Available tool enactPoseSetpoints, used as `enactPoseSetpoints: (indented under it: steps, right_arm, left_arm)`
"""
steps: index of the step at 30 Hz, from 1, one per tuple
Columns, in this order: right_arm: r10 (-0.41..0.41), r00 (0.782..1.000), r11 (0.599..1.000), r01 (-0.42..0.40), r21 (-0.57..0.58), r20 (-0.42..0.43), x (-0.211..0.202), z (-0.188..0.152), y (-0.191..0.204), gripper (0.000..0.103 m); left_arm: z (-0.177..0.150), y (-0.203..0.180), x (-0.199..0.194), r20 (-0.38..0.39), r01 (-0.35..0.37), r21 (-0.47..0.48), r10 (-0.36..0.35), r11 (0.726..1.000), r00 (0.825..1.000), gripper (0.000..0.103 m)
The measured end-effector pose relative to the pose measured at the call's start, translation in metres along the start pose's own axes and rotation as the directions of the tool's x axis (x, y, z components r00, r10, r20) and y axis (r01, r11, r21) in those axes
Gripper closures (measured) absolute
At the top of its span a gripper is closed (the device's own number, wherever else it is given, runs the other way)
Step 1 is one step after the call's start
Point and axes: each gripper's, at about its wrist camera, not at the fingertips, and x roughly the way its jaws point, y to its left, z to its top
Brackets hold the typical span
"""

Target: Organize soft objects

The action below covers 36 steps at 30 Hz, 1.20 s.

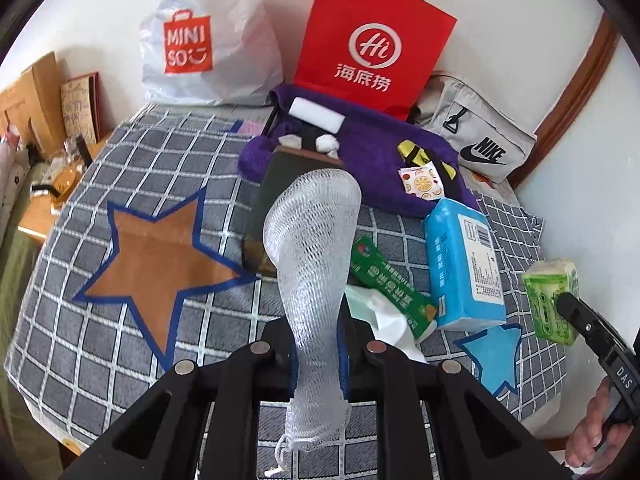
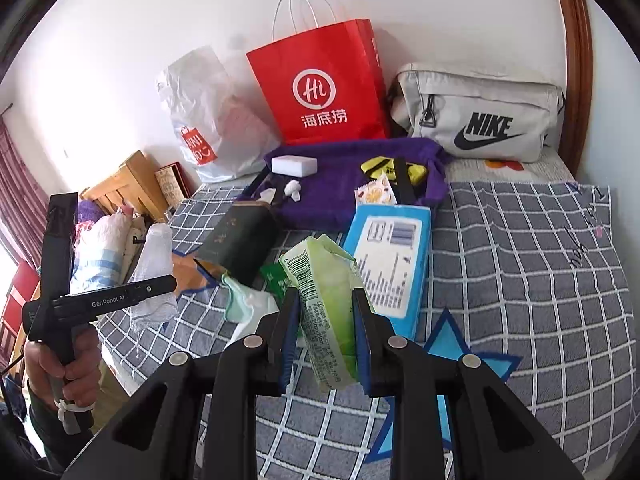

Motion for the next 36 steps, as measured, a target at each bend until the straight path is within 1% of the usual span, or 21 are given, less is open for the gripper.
enactPoseSetpoints:
  steps: [2, 8, 14, 19, 22, 28, 30, 34, 36]
  right_arm:
    - [0.003, 1.0, 1.0, -0.003, -0.001, 0.005, 0.002, 0.005, 0.0, 0.078]
    - [0.011, 1.0, 1.0, -0.011, -0.004, 0.004, 0.011, 0.018, 0.0, 0.078]
    - [0.016, 1.0, 1.0, -0.016, -0.015, 0.001, 0.02, 0.033, 0.0, 0.077]
    - [0.019, 1.0, 1.0, -0.018, -0.025, 0.011, 0.029, 0.046, -0.001, 0.077]
    - [0.018, 1.0, 0.999, -0.018, -0.026, 0.016, 0.036, 0.054, -0.004, 0.077]
    - [0.019, 1.0, 1.0, -0.019, -0.005, 0.018, 0.055, 0.07, -0.011, 0.077]
    - [0.023, 1.0, 1.0, -0.023, -0.001, 0.015, 0.062, 0.075, -0.011, 0.077]
    - [-0.006, 1.0, 1.0, 0.007, -0.011, 0.009, 0.074, 0.083, -0.014, 0.077]
    - [-0.007, 1.0, 1.0, 0.007, -0.011, 0.009, 0.079, 0.088, -0.016, 0.077]
  left_arm:
    - [0.005, -0.003, -0.002, 0.003, 0.013, 0.004, -0.013, 1.0, 1.0, 0.088]
    - [0.021, -0.004, -0.005, 0.022, 0.014, 0.006, -0.014, 1.0, 1.0, 0.088]
    - [0.031, -0.006, 0.002, 0.032, 0.009, 0.0, -0.009, 1.0, 0.999, 0.088]
    - [0.039, -0.009, 0.015, 0.011, 0.018, 0.009, -0.018, 1.0, 1.0, 0.088]
    - [0.045, -0.009, 0.022, -0.007, 0.048, -0.004, -0.048, 0.999, 0.999, 0.088]
    - [0.057, -0.014, 0.033, -0.014, 0.053, 0.006, -0.053, 0.999, 0.999, 0.088]
    - [0.063, -0.015, 0.038, -0.012, 0.045, 0.01, -0.044, 0.999, 0.999, 0.088]
    - [0.076, -0.018, 0.045, -0.006, 0.029, 0.024, -0.029, 0.999, 1.0, 0.088]
    - [0.082, -0.02, 0.048, 0.001, 0.012, 0.037, -0.012, 0.999, 1.0, 0.088]
